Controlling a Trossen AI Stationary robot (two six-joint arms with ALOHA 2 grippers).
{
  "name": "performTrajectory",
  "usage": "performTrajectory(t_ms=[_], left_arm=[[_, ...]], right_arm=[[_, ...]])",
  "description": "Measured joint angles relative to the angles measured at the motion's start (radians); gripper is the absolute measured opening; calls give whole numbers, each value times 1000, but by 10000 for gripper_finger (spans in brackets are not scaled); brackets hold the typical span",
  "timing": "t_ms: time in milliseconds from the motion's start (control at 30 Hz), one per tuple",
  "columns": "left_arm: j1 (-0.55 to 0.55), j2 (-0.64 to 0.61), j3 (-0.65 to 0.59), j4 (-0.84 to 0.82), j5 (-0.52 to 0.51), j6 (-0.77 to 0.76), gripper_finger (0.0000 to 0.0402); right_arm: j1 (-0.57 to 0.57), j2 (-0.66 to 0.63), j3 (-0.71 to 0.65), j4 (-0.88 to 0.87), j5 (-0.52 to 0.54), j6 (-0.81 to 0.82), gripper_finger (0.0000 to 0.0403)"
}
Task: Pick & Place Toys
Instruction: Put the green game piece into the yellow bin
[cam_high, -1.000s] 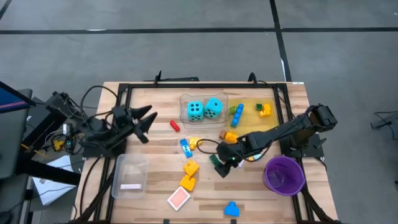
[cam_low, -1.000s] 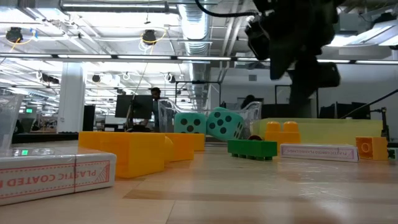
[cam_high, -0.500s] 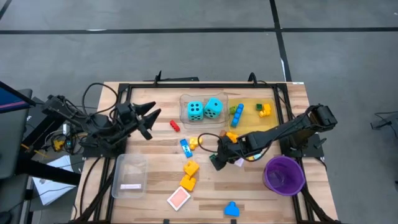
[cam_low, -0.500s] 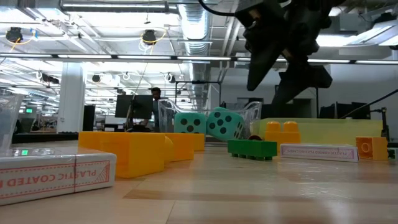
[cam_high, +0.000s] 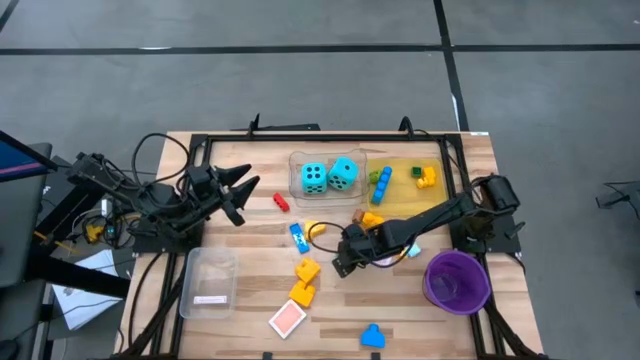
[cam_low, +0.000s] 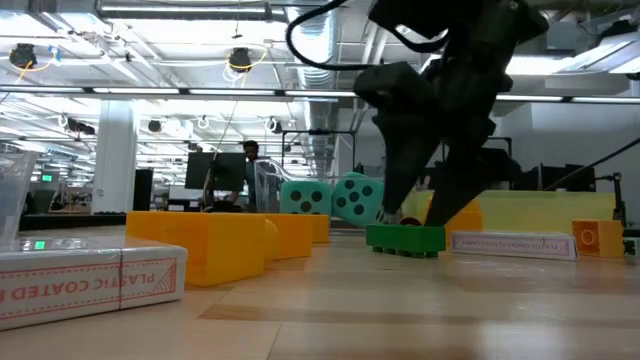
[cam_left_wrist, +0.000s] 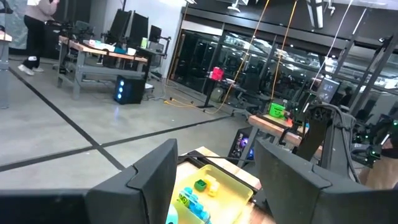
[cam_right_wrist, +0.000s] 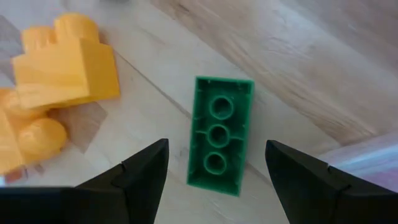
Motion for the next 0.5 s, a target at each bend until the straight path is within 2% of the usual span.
performTrajectory(t_ms=[267,500], left_arm=[[0,0,0,0,2,0,209],[0,0,0,0,3,0,209]], right_arm=[[10,76,43,-45,-11,-10,260],[12,88,46,-64,-19,-8,259]])
